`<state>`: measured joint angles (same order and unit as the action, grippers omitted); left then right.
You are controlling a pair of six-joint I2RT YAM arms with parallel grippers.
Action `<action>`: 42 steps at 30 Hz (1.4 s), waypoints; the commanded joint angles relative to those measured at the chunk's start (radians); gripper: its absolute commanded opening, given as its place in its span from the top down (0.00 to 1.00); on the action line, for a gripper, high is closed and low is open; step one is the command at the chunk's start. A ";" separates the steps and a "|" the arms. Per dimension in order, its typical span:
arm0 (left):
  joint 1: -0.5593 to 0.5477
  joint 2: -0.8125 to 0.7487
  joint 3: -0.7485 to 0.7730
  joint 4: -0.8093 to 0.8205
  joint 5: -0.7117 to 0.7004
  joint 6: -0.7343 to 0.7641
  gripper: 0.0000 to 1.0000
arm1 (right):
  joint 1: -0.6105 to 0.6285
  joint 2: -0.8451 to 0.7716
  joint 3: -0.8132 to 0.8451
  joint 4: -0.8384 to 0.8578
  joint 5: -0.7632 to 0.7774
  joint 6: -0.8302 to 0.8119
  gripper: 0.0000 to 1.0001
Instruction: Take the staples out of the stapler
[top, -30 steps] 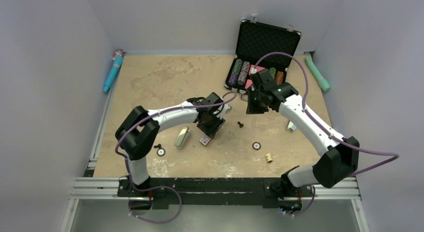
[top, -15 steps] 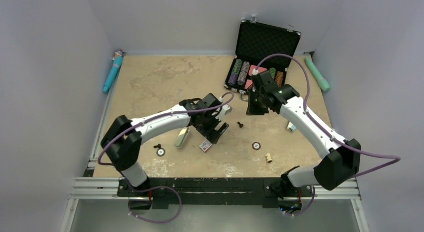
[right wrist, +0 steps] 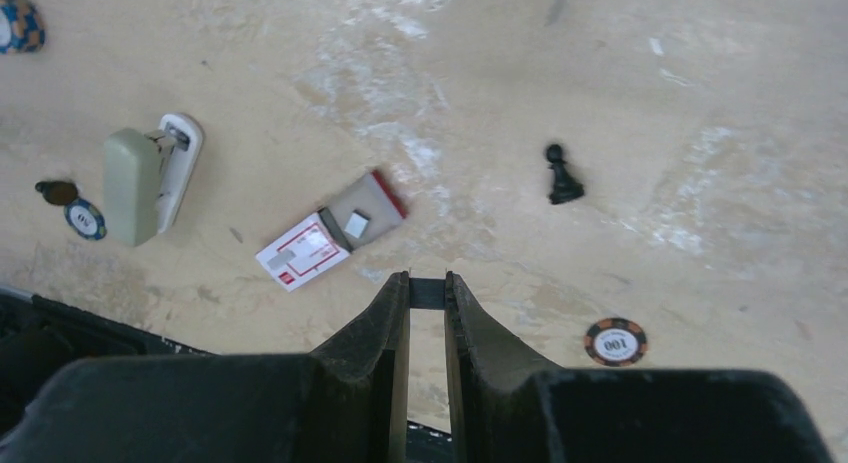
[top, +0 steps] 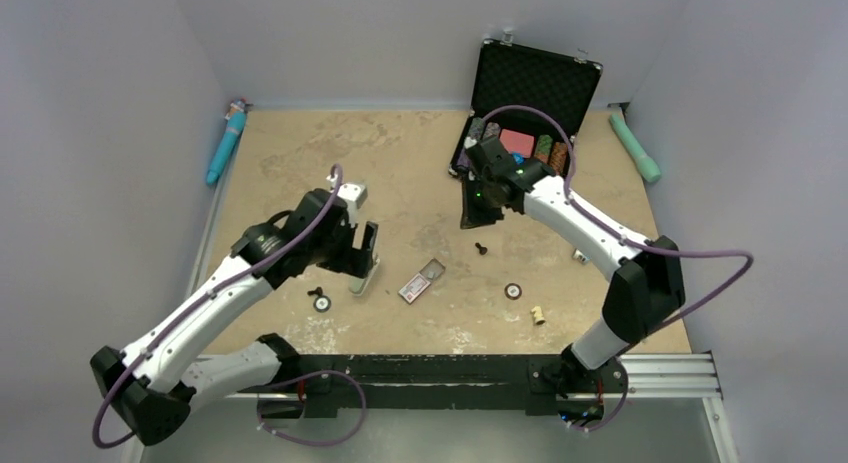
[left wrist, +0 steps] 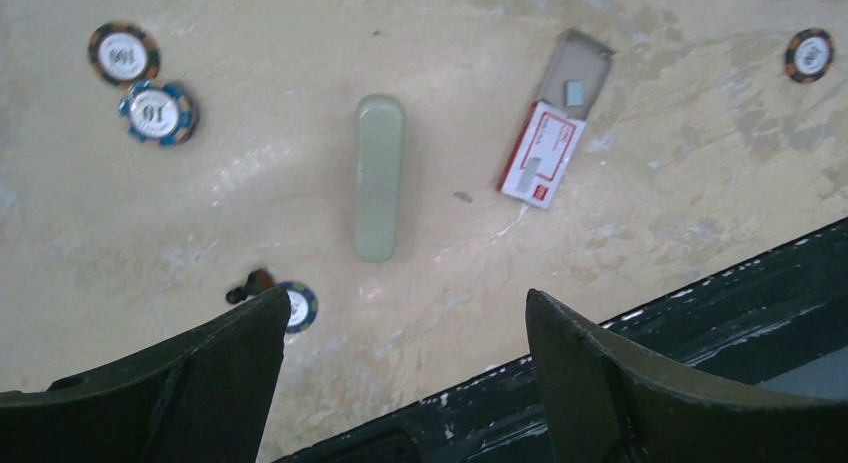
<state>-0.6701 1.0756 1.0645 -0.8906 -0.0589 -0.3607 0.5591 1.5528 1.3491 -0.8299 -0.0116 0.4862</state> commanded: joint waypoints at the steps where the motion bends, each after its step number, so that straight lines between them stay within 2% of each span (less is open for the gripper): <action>1: 0.024 -0.150 -0.103 -0.109 -0.133 -0.083 0.08 | 0.102 0.089 0.091 0.049 -0.029 0.011 1.00; 4: 0.024 -0.226 -0.115 -0.105 -0.149 -0.108 0.07 | 0.140 0.148 0.090 0.088 -0.085 0.054 1.00; 9: 0.017 -0.274 -0.100 -0.201 -0.202 -0.174 0.08 | 0.158 0.209 0.079 0.151 -0.149 0.110 1.00; 13: 0.010 -0.353 -0.137 -0.144 -0.218 -0.159 0.08 | 0.170 0.252 0.100 0.146 -0.144 0.127 1.00; 19: 0.010 -0.297 -0.128 -0.124 -0.201 -0.144 0.11 | 0.186 0.305 0.132 0.100 -0.138 0.146 1.00; 42: 0.010 -0.323 -0.133 -0.119 -0.213 -0.141 0.12 | 0.208 0.346 0.020 0.076 -0.137 0.231 1.00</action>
<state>-0.6567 0.7570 0.9295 -1.0370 -0.2584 -0.4980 0.7612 1.8935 1.3903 -0.7528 -0.1284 0.6933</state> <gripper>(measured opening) 0.881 0.174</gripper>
